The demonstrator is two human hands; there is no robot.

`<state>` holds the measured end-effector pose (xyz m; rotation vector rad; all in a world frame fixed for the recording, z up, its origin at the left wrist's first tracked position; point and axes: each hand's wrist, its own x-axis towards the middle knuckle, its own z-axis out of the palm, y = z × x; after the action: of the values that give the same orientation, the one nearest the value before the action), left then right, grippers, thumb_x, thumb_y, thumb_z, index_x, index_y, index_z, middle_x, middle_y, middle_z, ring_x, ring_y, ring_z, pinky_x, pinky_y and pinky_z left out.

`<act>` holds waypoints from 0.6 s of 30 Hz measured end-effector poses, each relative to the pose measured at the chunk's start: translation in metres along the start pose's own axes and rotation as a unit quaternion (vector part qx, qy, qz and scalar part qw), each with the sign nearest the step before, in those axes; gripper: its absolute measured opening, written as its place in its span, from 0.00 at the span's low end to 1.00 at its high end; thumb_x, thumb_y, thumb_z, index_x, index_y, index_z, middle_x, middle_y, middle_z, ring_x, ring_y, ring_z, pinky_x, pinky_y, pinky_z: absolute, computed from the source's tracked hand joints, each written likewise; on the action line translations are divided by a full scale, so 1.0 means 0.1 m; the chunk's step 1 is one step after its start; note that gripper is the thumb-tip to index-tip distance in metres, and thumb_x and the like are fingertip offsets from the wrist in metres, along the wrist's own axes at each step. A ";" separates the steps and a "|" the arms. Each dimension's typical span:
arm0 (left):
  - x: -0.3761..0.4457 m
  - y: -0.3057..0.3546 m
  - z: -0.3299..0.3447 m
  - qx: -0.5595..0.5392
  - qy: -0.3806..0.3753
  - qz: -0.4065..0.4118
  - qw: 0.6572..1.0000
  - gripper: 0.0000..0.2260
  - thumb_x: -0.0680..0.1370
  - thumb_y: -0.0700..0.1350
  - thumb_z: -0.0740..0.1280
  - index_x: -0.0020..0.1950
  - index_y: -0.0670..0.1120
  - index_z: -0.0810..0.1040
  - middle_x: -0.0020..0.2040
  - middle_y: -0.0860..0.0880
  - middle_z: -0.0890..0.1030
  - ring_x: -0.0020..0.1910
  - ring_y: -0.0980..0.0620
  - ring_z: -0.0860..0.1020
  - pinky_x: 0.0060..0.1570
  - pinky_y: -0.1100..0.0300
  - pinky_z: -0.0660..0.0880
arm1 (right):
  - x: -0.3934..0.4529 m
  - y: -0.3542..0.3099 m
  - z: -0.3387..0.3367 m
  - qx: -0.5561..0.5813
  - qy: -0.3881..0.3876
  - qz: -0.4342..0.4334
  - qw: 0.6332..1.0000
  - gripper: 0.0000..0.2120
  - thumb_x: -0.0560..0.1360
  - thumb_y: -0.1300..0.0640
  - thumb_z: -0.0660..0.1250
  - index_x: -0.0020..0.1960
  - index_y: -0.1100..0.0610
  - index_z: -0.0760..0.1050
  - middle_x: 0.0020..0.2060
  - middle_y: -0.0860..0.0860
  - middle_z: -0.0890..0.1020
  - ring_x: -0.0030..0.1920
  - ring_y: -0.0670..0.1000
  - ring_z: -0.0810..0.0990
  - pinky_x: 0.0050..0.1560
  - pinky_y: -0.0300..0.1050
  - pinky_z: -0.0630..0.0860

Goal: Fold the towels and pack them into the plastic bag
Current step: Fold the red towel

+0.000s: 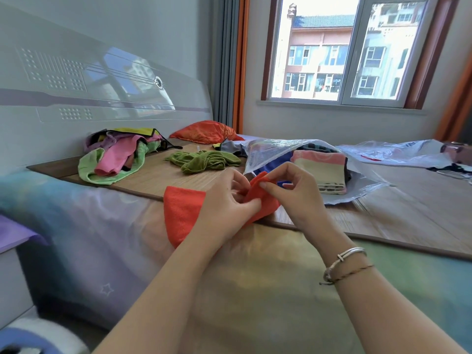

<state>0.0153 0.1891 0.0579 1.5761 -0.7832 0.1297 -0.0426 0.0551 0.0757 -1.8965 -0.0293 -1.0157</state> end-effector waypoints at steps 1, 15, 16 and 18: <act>-0.02 0.00 0.01 0.052 0.011 0.032 0.998 0.10 0.67 0.41 0.74 0.43 0.47 0.74 0.39 0.52 0.81 0.34 0.55 0.80 0.36 0.61 0.77 | 0.01 -0.02 0.01 0.003 0.007 -0.005 1.000 0.12 0.69 0.67 0.74 0.36 0.52 0.77 0.32 0.39 0.79 0.39 0.40 0.77 0.44 0.33 0.72; 0.65 0.66 -0.91 0.466 0.092 0.129 0.871 0.10 0.72 0.53 0.62 0.36 0.50 0.77 0.37 0.50 0.79 0.45 0.44 0.77 0.45 0.52 0.73 | 0.89 -1.07 0.10 -0.007 0.049 -0.076 0.996 0.11 0.71 0.66 0.73 0.36 0.54 0.75 0.35 0.47 0.80 0.35 0.36 0.77 0.41 0.30 0.74; 0.70 0.73 -0.99 0.513 0.109 0.127 0.842 0.08 0.73 0.52 0.62 0.39 0.50 0.79 0.39 0.50 0.80 0.48 0.42 0.76 0.46 0.53 0.72 | 0.98 -1.18 0.09 0.004 0.054 -0.076 0.996 0.10 0.71 0.66 0.72 0.37 0.56 0.75 0.36 0.49 0.80 0.34 0.36 0.76 0.40 0.30 0.74; 0.80 0.82 -1.16 0.561 0.126 0.097 0.812 0.07 0.74 0.49 0.64 0.45 0.51 0.82 0.45 0.49 0.82 0.53 0.41 0.75 0.50 0.53 0.70 | 1.15 -1.35 0.06 0.010 0.060 -0.072 0.996 0.09 0.71 0.65 0.73 0.37 0.56 0.76 0.39 0.53 0.81 0.37 0.41 0.77 0.43 0.37 0.75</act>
<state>0.0727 0.2670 0.1897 2.4939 -0.6649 1.1013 -0.0195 0.0908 0.2480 -1.8328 -0.1062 -1.2205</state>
